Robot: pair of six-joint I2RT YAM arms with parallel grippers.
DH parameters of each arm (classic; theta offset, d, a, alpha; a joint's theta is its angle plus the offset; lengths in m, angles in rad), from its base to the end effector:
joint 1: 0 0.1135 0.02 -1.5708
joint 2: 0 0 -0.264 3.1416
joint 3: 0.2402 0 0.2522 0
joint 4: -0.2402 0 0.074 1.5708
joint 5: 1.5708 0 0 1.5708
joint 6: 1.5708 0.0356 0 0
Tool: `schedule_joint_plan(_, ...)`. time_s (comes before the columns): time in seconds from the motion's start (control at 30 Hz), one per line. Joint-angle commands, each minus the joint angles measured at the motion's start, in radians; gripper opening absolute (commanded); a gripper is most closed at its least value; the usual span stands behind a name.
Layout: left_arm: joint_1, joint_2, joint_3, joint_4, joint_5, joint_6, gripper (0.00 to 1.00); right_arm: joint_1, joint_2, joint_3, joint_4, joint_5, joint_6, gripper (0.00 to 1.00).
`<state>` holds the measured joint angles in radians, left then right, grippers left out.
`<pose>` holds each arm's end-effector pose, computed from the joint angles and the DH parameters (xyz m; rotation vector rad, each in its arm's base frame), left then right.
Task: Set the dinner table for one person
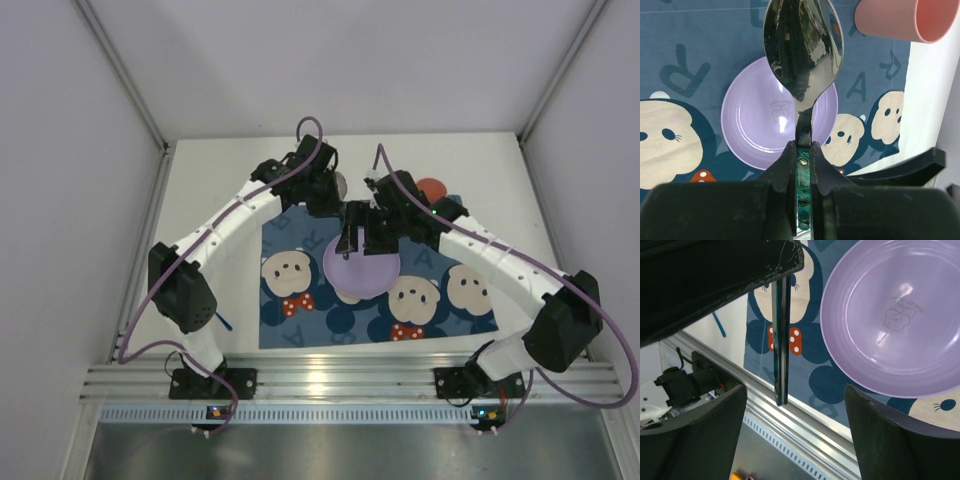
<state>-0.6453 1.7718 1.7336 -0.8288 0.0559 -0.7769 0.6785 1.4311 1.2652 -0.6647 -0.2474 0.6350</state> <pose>0.3109 -0.2366 0.3393 -0.1422 2.5591 -0.6685 0.2343 0.2001 0.3135 -0.1796 2.5635 0.8608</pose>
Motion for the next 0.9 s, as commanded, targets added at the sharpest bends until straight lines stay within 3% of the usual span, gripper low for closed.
schedule_joint_plan(0.0,-0.011,-0.026,0.031,-0.003,0.009,-0.009,0.0,0.044,0.029,0.053,0.065,0.062,0.02,0.78)
schedule_joint_plan(0.13,-0.011,-0.046,0.003,0.008,0.009,-0.002,0.0,0.056,0.057,0.059,0.07,0.097,0.032,0.6)
schedule_joint_plan(0.27,-0.011,-0.071,-0.048,0.028,0.013,-0.005,0.0,0.061,0.058,0.057,0.07,0.126,0.037,0.19)
schedule_joint_plan(0.37,-0.01,-0.077,-0.066,0.034,0.013,-0.005,0.0,0.061,0.042,0.048,0.07,0.148,0.042,0.02)
schedule_joint_plan(0.53,-0.01,-0.081,-0.088,0.042,0.009,0.005,0.0,0.059,-0.02,0.034,0.05,0.2,0.04,0.0)
schedule_joint_plan(0.77,-0.004,-0.101,-0.068,-0.021,-0.1,0.106,0.35,0.05,-0.147,-0.01,-0.127,0.319,0.0,0.0)
schedule_joint_plan(0.8,0.004,-0.109,-0.069,-0.029,-0.119,0.119,0.48,0.049,-0.161,-0.018,-0.148,0.347,-0.004,0.0)
schedule_joint_plan(0.87,0.012,-0.138,-0.077,-0.044,-0.164,0.146,0.56,0.04,-0.207,-0.039,-0.209,0.364,-0.011,0.0)
